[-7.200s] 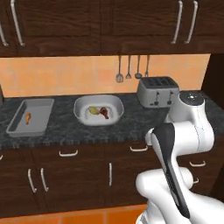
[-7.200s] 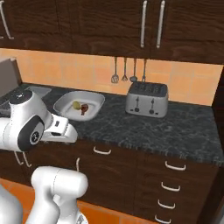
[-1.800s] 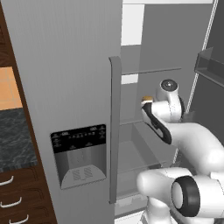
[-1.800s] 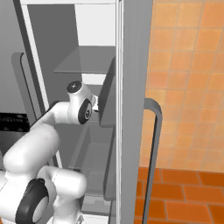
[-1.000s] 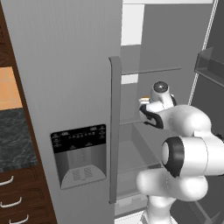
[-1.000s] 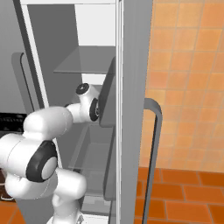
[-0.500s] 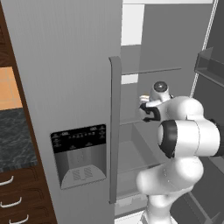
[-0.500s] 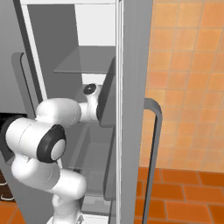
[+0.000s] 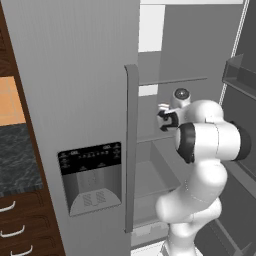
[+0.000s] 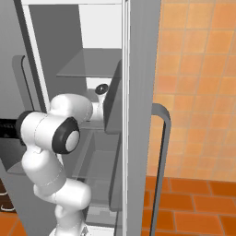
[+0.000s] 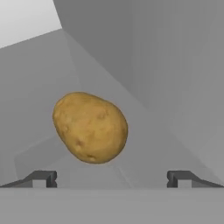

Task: Place one potato and one chicken drumstick in each tupperware on the nearby counter, to pack two identical lunches.

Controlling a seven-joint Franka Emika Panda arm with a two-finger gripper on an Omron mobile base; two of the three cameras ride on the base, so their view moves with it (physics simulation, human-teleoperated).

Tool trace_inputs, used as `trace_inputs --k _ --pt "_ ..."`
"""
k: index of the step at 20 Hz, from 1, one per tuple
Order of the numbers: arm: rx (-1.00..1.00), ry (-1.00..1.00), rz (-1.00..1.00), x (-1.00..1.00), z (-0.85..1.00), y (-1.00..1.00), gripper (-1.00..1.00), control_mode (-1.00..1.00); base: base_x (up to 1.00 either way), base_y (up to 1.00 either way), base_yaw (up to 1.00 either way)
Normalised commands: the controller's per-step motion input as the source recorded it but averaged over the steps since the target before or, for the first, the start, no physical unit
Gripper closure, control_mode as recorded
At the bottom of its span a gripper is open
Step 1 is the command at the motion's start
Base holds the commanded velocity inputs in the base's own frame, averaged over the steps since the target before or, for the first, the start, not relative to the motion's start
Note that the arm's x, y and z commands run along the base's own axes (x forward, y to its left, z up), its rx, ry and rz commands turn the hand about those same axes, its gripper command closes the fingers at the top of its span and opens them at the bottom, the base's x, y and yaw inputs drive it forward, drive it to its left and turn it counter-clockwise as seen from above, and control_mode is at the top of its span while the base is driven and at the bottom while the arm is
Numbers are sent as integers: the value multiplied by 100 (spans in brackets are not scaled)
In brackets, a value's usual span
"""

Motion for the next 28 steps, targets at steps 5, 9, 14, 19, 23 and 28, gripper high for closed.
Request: trace_inputs --k 5,9,14,19,23,28 --pt "0 0 0 48 -20 0 -100 -100 0 0 0" --pt "0 0 0 42 -29 0 -100 -100 0 0 0" --pt "0 0 0 38 -33 0 -100 -100 0 0 0" --pt "0 0 0 12 -28 0 100 -100 0 0 0" --pt "0 -1 0 -64 0 1 100 -100 0 0 0" --pt "0 -4 0 -100 1 34 100 -100 0 0 0"
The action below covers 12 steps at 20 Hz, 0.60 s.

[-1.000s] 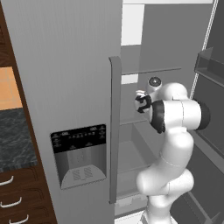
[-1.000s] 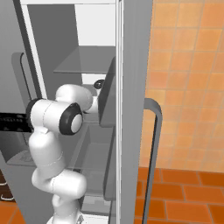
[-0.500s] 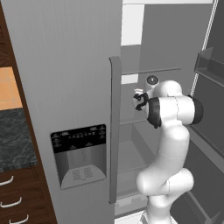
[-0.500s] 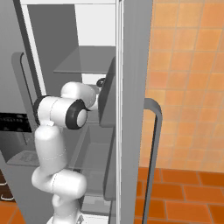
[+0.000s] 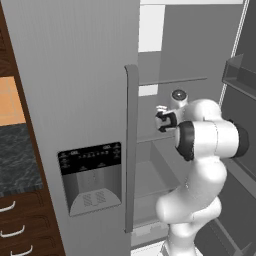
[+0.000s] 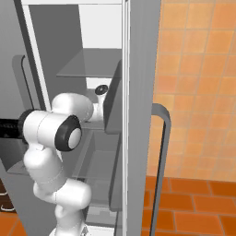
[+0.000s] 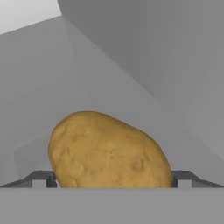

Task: Place one potato and one chicken drumstick in each tupperware on the nearby counter, to pack two identical lunches.

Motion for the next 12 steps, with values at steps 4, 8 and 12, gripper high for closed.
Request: trace_inputs --k 4,8,12 --pt "0 -1 2 -100 37 62 100 -100 0 0 0" --pt "0 0 4 -100 54 39 100 -100 0 0 0" --pt "2 0 1 -100 74 3 100 -100 0 0 0"
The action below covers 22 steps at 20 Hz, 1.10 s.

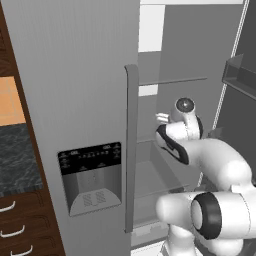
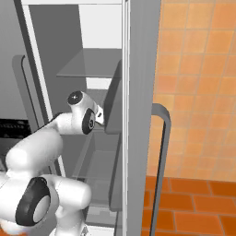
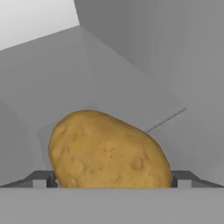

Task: Place one potato and one chicken drumstick in each tupperware on the nearby counter, to pack two identical lunches.

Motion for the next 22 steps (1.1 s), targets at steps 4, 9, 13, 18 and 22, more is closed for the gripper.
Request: trace_inputs --k 4,9,13,18,22 --pt "3 1 8 -100 72 13 100 -100 0 0 0" --pt "1 3 11 -100 33 17 100 -100 0 0 0" --pt "0 2 7 -100 18 18 100 -100 0 0 0" --pt "0 1 5 -94 19 10 100 -100 0 0 0" --pt "0 0 6 -54 20 0 100 100 -22 2 3"
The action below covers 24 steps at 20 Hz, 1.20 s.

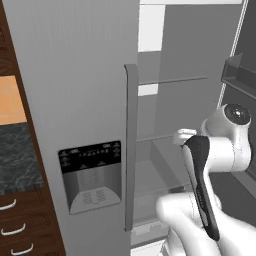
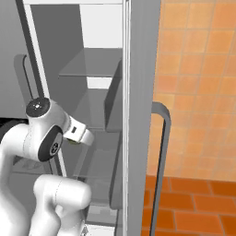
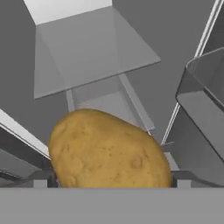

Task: Place one potato and one chicken drumstick in each tupperware on the nearby counter, to pack two identical lunches.

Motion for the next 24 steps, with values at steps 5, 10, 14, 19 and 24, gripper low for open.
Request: trace_inputs --k 5,10,14,19,24 --pt "0 0 0 0 0 0 100 100 -84 63 20" --pt "0 0 0 0 0 0 100 100 -2 100 29" --pt "0 0 0 0 0 0 100 100 1 100 24" --pt "0 0 0 0 0 0 100 100 14 100 18" --pt "0 0 0 0 0 0 100 100 19 100 16"
